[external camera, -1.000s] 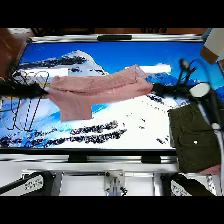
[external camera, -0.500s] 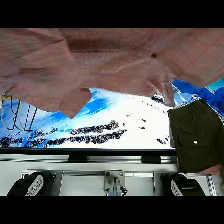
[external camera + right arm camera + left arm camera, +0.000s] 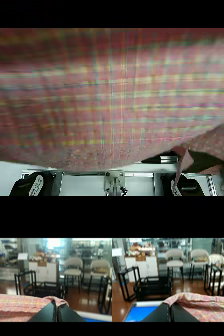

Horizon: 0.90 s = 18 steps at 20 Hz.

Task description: Fold the shirts.

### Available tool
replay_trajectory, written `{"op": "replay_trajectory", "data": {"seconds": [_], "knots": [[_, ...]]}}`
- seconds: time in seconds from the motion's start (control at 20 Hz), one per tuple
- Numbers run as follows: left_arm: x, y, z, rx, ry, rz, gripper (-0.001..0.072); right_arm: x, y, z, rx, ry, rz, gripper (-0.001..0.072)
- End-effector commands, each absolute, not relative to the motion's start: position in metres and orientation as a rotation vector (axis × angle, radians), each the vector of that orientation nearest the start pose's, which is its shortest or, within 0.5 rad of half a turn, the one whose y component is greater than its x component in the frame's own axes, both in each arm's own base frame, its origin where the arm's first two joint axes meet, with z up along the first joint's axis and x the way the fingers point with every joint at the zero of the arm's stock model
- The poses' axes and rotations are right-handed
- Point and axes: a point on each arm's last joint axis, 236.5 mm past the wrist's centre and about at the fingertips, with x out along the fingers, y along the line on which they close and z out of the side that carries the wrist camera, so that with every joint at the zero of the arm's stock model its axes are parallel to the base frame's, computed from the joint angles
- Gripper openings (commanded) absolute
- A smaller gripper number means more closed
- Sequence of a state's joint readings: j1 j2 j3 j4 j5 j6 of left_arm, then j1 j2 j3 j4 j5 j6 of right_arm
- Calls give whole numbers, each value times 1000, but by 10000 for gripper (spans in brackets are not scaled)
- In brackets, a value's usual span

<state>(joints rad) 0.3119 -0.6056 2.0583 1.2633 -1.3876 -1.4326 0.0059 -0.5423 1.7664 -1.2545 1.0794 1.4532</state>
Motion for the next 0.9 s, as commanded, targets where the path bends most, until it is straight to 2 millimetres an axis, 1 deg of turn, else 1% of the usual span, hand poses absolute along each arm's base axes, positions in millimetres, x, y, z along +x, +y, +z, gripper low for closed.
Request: {"op": "replay_trajectory", "data": {"seconds": [0.0,0.1,0.2,0.3,0.35,0.4,0.5,0.55,0.6,0.65,0.7,0.75,0.8,0.85], "knots": [[151,-23,472,111,157,5,27,192,52,462,-25,127,225,53],[183,-16,431,88,292,-20,27,228,45,417,-49,328,203,53],[216,-7,384,102,437,-57,27,272,43,366,-108,522,219,53],[256,2,330,76,590,-97,28,319,44,306,-117,699,241,53],[277,5,308,52,634,-110,28,344,44,274,-104,777,246,53],[303,10,287,27,665,-116,27,368,46,247,-86,827,254,53],[354,22,246,-21,719,-111,28,425,52,196,-46,871,265,53],[378,29,225,-41,754,-108,28,452,58,176,-24,870,279,53],[403,34,202,-67,785,-107,28,478,68,154,-8,861,307,53],[427,39,176,-91,816,-106,28,499,76,132,-11,853,325,53],[447,42,150,-106,846,-103,28,520,82,109,-17,842,326,53],[464,47,124,-121,874,-97,28,538,86,91,-12,826,316,53],[481,49,99,-133,898,-93,28,557,86,75,18,803,287,53],[495,49,79,-145,910,-93,29,572,84,63,62,781,255,53]]}}
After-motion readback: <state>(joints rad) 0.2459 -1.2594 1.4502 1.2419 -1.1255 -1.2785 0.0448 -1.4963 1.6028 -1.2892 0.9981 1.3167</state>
